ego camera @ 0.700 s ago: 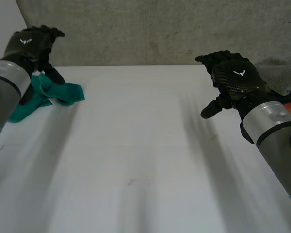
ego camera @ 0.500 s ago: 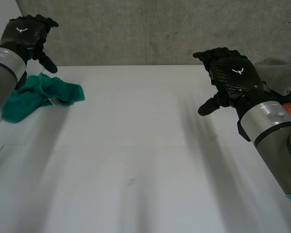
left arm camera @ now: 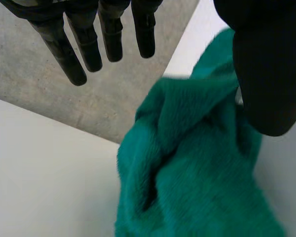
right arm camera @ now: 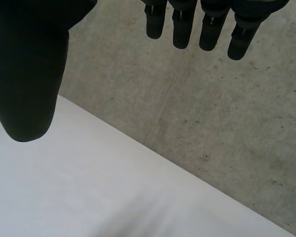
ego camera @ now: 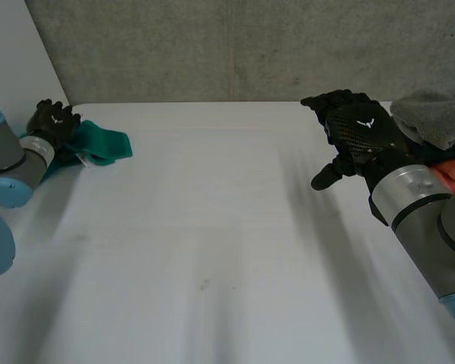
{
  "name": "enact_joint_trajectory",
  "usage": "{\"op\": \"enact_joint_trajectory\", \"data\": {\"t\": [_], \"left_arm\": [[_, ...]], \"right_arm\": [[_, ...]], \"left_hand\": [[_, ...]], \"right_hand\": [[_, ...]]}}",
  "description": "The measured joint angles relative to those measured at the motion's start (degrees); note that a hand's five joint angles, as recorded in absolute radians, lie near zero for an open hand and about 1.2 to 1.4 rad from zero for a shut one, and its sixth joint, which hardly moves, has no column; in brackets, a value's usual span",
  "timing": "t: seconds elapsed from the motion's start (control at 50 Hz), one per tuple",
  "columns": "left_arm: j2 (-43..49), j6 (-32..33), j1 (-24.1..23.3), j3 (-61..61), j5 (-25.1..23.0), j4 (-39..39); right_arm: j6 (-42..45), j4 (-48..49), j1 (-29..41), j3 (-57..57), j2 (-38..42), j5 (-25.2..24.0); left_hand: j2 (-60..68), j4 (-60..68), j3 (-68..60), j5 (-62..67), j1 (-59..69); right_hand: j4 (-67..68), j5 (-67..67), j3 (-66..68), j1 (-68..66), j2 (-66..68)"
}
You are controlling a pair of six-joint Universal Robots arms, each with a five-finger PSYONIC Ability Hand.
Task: Fold the laundry.
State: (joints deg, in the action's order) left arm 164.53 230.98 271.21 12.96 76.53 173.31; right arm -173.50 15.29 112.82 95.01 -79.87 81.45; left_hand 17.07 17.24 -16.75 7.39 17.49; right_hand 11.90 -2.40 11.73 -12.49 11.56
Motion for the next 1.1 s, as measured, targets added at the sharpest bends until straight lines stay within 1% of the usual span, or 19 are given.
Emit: {"op": "enact_joint_trajectory", "data": {"t": [0.16, 0.22, 0.32, 0.44, 0.46, 0.48, 0.5, 0.52, 0.56, 0.64, 0.66, 0.74, 0.82, 0.86, 0.9, 0.94, 0.98, 1.06, 1.1], "left_arm": [[4.87, 7.00, 2.58, -4.66, -3.32, 2.32], [6.06, 9.44, 2.92, -5.98, -4.43, 2.48], [7.41, 13.17, 3.12, -6.99, -5.95, 2.45], [8.03, 14.88, 3.15, -7.54, -7.94, 2.22], [8.12, 15.06, 3.14, -7.60, -8.52, 2.22], [8.13, 15.10, 3.14, -7.59, -8.72, 2.25], [8.12, 15.12, 3.12, -7.52, -8.99, 2.43], [8.05, 15.10, 3.08, -7.39, -9.15, 2.76], [7.88, 15.05, 3.02, -7.15, -9.09, 3.30], [5.57, 14.38, 2.36, -4.83, -7.33, 7.24], [3.34, 13.75, 1.66, -2.86, -6.06, 9.44], [-3.99, 11.02, -0.80, 2.74, -3.43, 13.72], [-15.85, 4.42, -5.31, 10.27, -1.11, 16.64], [-19.84, 1.58, -6.99, 12.53, -0.46, 16.91], [-26.84, -3.94, -10.17, 16.12, 0.60, 16.90], [-30.99, -7.53, -12.22, 18.20, 1.29, 16.56], [-36.94, -12.71, -15.52, 20.72, 2.09, 15.95], [-43.87, -18.45, -20.45, 23.67, 2.77, 14.74], [-46.21, -20.11, -23.14, 24.95, 2.83, 13.90]], "right_arm": [[0.63, -0.01, 0.03, -0.24, 1.07, -0.32], [0.76, -0.13, 0.13, -0.31, 1.35, -0.43], [1.06, -0.30, 0.26, -0.35, 1.50, -0.51], [1.47, -0.41, 0.23, -0.41, 1.38, -0.54], [1.58, -0.43, 0.20, -0.42, 1.31, -0.60], [1.61, -0.43, 0.19, -0.43, 1.30, -0.62], [1.65, -0.44, 0.16, -0.43, 1.28, -0.69], [1.68, -0.44, 0.14, -0.44, 1.27, -0.75], [1.73, -0.43, 0.11, -0.44, 1.28, -0.81], [2.01, -0.34, 0.04, -0.45, 1.38, -1.00], [2.18, -0.29, 0.00, -0.47, 1.40, -1.03], [2.51, -0.28, -0.15, -0.60, 1.33, -1.05], [2.69, -0.37, -0.65, -1.12, 1.10, -1.02], [2.65, -0.42, -1.02, -1.42, 0.94, -0.99], [2.44, -0.47, -1.75, -1.94, 0.64, -0.96], [2.22, -0.52, -2.23, -2.25, 0.45, -0.96], [1.43, -0.71, -3.25, -2.91, 0.01, -0.94], [-0.40, -1.57, -4.87, -4.01, -0.80, -0.94], [-1.48, -2.36, -5.74, -4.66, -1.27, -0.95]], "left_hand": [[10.94, 10.90, -11.20, 10.81, 10.95], [17.09, 16.75, -17.36, 16.42, 17.41], [22.43, 22.20, -22.75, 21.74, 21.99], [28.77, 28.34, -29.02, 27.92, 28.24], [37.00, 35.90, -37.24, 35.43, 36.42], [37.00, 35.90, -37.24, 35.43, 36.42], [47.17, 47.02, -47.23, 46.29, 46.73], [50.15, 49.85, -50.14, 48.57, 47.90], [50.43, 50.18, -50.30, 48.74, 47.90], [51.22, 51.15, -51.31, 48.96, 47.90], [51.23, 51.15, -51.32, 48.90, 47.90], [51.26, 51.17, -51.33, 48.90, 47.90], [51.26, 51.39, -51.36, 48.90, 47.90], [51.27, 51.39, -51.36, 48.90, 47.90], [51.27, 51.39, -51.37, 48.90, 47.90], [51.27, 51.39, -51.37, 48.96, 47.90], [51.34, 51.40, -51.42, 48.96, 47.90], [51.34, 51.40, -51.42, 48.90, 47.90], [51.34, 51.41, -51.42, 48.95, 47.90]], "right_hand": [[0.00, 0.00, 0.00, 0.00, 0.00], [0.00, 0.00, 0.00, 0.00, 0.00], [0.00, 0.00, 0.00, 0.00, 0.00], [0.00, 0.00, 0.00, 0.00, 0.00], [0.00, 0.00, 0.00, 0.00, 0.00], [0.00, 0.00, 0.00, 0.00, 0.00], [0.00, 0.00, 0.00, 0.00, 0.00], [0.00, 0.00, 0.00, 0.00, 0.00], [0.00, 0.00, 0.00, 0.00, 0.00], [0.00, 0.00, 0.00, 0.00, 0.00], [0.00, 0.00, 0.00, 0.00, 0.00], [0.00, 0.00, 0.00, 0.00, 0.00], [0.00, 0.00, 0.00, 0.00, 0.00], [0.00, 0.00, 0.00, 0.00, 0.00], [0.00, 0.00, 0.00, 0.00, 0.00], [0.00, 0.00, 0.00, 0.00, 0.00], [0.00, 0.00, 0.00, 0.00, 0.00], [0.00, 0.00, 0.00, 0.00, 0.00], [0.00, 0.00, 0.00, 0.00, 0.00]]}}
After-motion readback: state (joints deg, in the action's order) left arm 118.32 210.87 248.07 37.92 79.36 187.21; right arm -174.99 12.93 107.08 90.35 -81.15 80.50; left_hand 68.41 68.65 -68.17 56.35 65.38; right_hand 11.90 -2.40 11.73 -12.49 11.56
